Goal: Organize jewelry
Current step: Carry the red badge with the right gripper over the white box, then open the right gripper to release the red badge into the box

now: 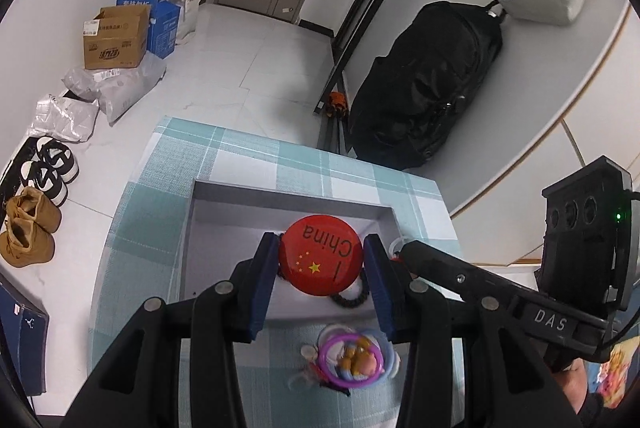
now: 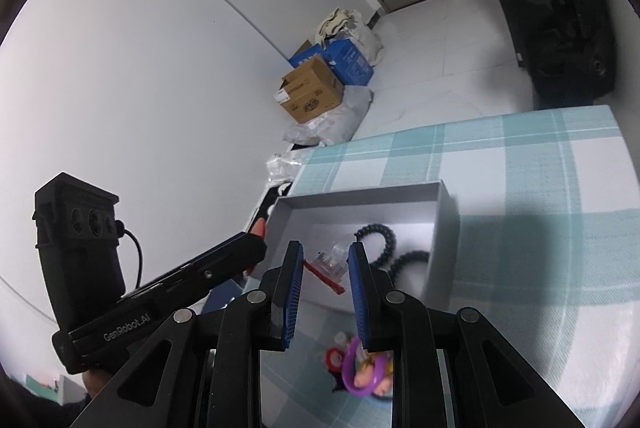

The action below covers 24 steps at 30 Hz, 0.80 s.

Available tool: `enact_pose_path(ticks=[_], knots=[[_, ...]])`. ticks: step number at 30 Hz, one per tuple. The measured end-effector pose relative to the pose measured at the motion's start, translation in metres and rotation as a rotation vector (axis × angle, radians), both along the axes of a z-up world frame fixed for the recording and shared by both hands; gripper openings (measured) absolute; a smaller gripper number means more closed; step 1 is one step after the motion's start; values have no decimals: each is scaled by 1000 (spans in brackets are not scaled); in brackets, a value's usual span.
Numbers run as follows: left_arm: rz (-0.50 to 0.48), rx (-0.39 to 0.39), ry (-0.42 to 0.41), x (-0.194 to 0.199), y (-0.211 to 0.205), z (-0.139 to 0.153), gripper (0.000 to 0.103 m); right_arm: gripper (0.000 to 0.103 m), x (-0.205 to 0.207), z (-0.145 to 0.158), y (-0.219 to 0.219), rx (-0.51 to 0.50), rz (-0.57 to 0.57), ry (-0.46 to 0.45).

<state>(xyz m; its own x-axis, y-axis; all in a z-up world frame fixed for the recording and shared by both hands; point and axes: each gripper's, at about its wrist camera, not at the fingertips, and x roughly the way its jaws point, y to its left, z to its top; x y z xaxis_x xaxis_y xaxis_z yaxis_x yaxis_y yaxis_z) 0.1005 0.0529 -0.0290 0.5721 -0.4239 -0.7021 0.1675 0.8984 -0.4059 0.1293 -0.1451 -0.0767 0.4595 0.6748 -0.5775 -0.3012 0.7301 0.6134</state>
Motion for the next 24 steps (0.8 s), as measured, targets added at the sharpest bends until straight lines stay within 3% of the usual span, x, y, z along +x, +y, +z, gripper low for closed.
enact_pose_path(ticks=[15, 22, 24], knots=[[-5, 29, 105, 26, -5, -24, 38, 23, 28, -29, -2, -3, -12, 87], [-11, 28, 149, 31, -10, -25, 38, 24, 25, -23, -3, -15, -21, 69], [-21, 53, 160, 31, -13, -25, 43, 33, 23, -19, -5, -22, -30, 51]])
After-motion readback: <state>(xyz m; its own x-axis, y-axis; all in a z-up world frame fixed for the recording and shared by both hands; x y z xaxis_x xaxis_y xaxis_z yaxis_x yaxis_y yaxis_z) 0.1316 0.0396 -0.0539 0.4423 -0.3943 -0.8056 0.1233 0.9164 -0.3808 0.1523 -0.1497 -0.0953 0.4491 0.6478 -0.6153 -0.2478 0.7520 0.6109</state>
